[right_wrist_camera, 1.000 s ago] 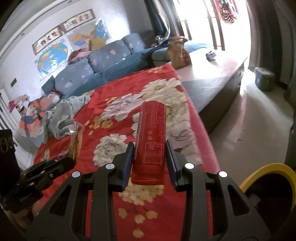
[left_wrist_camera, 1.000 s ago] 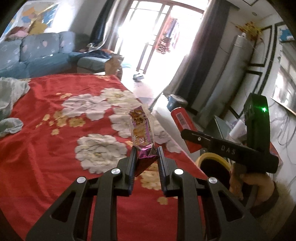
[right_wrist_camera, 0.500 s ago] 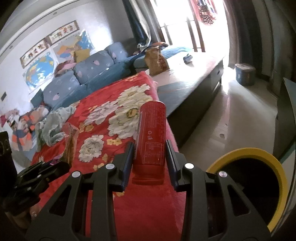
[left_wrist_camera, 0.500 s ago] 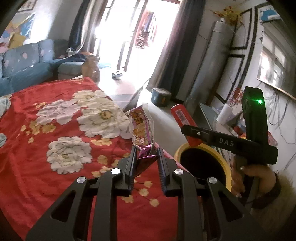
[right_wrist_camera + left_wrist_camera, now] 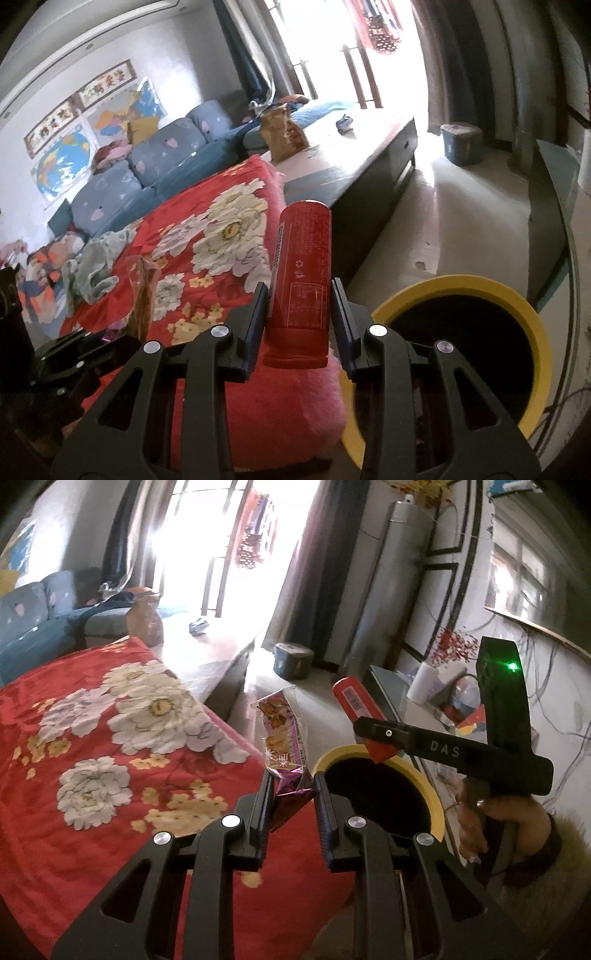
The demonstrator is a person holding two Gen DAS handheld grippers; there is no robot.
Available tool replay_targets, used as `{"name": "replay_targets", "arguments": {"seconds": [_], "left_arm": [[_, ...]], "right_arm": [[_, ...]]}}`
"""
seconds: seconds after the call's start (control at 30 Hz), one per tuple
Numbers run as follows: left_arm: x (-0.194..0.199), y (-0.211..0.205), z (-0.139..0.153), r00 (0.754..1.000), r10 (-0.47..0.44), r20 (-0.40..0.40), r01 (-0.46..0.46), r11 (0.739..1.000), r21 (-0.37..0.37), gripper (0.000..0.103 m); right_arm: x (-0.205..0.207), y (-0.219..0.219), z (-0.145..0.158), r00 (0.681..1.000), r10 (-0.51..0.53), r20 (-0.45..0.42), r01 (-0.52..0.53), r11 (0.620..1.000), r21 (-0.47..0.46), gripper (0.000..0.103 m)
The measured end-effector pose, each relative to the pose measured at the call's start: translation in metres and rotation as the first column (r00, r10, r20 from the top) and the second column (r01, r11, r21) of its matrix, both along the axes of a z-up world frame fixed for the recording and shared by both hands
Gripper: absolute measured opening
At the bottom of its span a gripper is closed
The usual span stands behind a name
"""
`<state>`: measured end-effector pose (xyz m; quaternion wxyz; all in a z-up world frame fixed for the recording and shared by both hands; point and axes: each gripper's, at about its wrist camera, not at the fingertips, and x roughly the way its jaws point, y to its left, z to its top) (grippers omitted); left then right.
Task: Collect trash
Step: 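Carry the red cylinder and snack packet in both tools over the bin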
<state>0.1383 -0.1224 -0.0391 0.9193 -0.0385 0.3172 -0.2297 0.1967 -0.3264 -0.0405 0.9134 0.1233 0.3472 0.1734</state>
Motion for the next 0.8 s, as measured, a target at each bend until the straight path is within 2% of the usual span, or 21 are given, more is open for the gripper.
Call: {"name": "replay_targets", "arguments": {"seconds": [0.33,0.8], "left_arm": [[-0.004,-0.049,-0.003,0.992,-0.122,0.003,0.122,0.992,0.032,0.021],[-0.001,-0.098,-0.017,0.976,-0.217,-0.019,0.217,0.973,0.076,0.021]], "right_arm": [[-0.018,-0.039,-0.004,0.995,-0.102,-0.005,0.102,0.995,0.018,0.027],[-0.032,-0.089,-0.02,0.973,-0.228,-0.023,0.229,0.973,0.019,0.027]]}}
